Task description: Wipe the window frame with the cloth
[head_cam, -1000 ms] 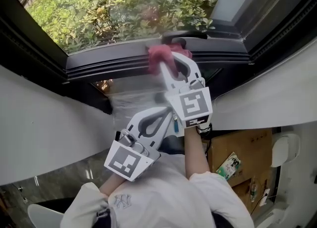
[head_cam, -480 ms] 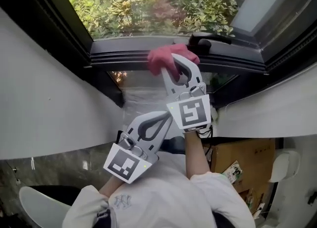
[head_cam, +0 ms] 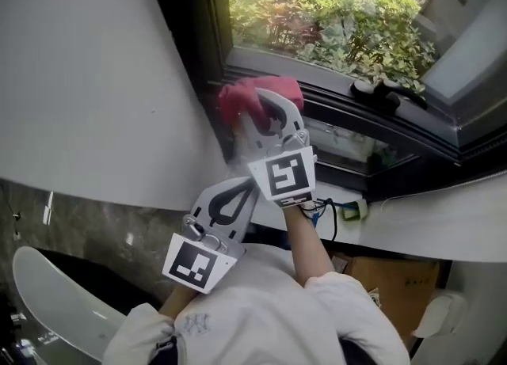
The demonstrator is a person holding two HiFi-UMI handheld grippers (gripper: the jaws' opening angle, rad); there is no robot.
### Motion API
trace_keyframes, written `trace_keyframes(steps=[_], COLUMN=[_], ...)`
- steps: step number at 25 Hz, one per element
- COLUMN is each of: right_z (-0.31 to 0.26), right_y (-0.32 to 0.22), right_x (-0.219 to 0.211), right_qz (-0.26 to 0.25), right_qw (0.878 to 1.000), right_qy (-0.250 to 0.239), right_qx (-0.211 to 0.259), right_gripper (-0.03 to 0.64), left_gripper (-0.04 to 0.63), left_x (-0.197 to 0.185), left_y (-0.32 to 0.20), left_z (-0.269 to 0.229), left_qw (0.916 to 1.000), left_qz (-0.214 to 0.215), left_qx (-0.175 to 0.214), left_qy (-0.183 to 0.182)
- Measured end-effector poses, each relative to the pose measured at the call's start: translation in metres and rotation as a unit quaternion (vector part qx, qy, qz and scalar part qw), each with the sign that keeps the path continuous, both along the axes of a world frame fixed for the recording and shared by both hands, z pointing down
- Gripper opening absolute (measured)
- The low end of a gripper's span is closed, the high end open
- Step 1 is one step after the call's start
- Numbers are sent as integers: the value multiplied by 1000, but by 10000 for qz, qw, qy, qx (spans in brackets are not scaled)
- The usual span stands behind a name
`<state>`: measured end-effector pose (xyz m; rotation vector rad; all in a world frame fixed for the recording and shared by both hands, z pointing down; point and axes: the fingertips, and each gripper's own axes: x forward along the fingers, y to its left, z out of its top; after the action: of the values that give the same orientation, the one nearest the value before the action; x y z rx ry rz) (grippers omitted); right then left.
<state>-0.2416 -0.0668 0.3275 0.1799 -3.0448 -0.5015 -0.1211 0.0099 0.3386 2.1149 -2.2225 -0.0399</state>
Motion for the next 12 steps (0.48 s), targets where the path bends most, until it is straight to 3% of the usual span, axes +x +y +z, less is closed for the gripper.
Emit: trace_keyframes(steps=[4, 12], right_z=[11, 21], right_y=[14, 9], right_x=[-35, -54], right_qz=[-196, -156], right_qw=[9997, 9997], right_qy=[144, 103], right_qx=[-58, -139], right_gripper=[67, 67], left_gripper=[8, 9], left_x=[-31, -52], left_y=[10, 5], left_z=[9, 19], left_qw=[9986, 9980], left_qz=[-510, -580], left_qx=[-148, -234], left_qy=[-50, -119])
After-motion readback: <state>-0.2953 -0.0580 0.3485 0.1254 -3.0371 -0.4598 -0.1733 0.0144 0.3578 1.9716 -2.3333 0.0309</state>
